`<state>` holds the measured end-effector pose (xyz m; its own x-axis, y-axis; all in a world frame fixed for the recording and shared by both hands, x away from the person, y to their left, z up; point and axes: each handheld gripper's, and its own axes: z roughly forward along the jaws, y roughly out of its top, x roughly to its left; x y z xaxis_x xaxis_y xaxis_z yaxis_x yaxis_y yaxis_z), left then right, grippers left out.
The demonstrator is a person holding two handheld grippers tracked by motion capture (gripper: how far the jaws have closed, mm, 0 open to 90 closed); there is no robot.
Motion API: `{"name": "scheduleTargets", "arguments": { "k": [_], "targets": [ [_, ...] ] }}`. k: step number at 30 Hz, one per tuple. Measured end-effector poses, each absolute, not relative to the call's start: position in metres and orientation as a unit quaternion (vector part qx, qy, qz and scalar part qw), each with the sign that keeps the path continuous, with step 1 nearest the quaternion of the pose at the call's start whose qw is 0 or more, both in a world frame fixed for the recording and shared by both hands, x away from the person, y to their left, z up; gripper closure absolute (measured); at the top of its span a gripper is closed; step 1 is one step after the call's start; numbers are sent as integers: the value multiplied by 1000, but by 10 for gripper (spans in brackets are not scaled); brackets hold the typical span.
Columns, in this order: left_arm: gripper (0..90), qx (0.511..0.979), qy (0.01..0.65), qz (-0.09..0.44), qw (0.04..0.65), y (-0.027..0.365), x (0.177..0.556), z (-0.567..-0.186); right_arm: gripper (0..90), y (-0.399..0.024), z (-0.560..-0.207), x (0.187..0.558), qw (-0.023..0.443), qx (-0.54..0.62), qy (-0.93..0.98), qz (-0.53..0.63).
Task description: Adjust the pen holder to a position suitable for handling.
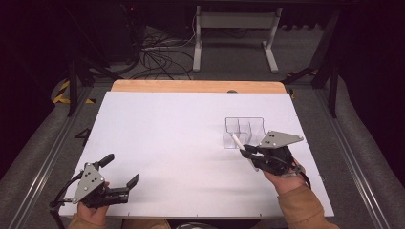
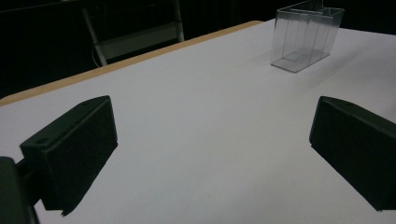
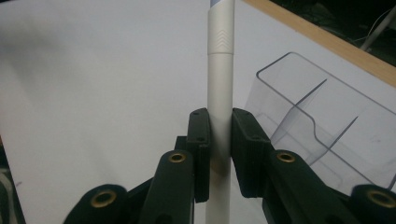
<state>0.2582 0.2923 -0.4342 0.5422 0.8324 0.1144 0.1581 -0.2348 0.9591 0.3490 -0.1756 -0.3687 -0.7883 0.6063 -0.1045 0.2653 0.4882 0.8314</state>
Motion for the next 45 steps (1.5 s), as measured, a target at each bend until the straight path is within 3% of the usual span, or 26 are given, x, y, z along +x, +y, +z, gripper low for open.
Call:
{"name": "scheduleTargets", "arguments": {
  "k": [10,32,38,45],
  "targets": [
    [16,714,346,330,512,292,258,-434,781,-188,-361,353,196,274,800,497],
    [16,714,346,330,512,292,258,-435,781,-192,-353,361,272,259,741,556],
    [16,714,346,329,512,292,258,-435,781,-187,-352,364,314,250,726,559],
    [16,714,346,329,512,292,258,-435,781,-185,-349,378,312,265,718,563]
  ]
}}
